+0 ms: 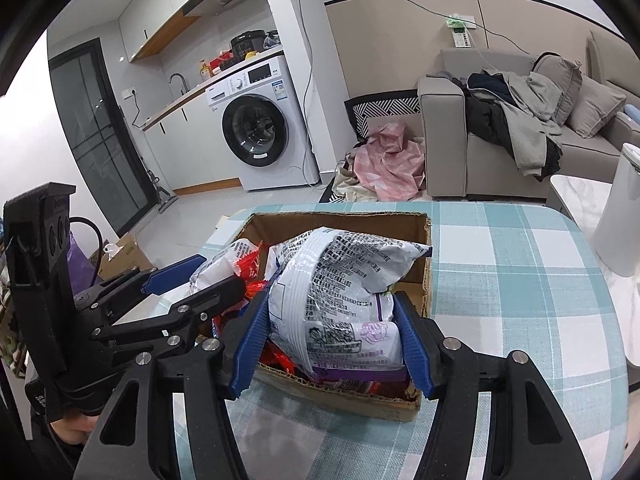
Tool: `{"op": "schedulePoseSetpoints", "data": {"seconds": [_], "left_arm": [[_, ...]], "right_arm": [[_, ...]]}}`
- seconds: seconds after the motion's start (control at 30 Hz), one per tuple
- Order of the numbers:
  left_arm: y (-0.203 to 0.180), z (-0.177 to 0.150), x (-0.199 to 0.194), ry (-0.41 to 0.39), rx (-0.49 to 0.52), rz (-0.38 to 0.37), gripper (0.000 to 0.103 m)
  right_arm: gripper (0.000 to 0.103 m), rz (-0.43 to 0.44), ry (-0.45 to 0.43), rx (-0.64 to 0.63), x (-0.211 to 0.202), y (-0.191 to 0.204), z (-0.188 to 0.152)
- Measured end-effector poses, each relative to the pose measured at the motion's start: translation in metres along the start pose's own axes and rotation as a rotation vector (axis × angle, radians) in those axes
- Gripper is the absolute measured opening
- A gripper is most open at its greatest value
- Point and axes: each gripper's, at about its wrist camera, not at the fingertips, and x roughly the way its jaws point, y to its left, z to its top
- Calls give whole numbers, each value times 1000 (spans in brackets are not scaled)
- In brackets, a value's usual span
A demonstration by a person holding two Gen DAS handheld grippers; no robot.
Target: Organize snacks
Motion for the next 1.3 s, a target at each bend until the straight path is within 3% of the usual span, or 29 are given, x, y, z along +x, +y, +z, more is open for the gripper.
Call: {"op": "schedulePoseSetpoints", "data": {"seconds": [0.1, 0.17, 0.23, 0.3, 0.37, 0.83, 1.3], "left_arm": [[0, -1, 0, 0, 11, 9, 58], [0, -3, -6, -6, 10, 12, 76], [-1, -4, -15, -26, 14, 16, 85], [-1, -7, -23, -38, 22, 15, 88], [-2, -11, -34, -49, 25, 15, 102], [2, -62, -99, -142, -28, 17, 102], [3, -122, -101, -180, -34, 33, 102]], "right_arm": [[69, -11, -4, -21, -2, 2, 0], [74, -20, -19, -26, -7, 1, -1], [84, -20, -36, -28, -15, 0, -2], [92, -23, -52, -28, -24, -2, -4], [99, -25, -66, -30, -32, -4, -7], [103, 35, -203, -73, -77, 6, -58], [103, 14, -246, -118, -72, 5, -113]]}}
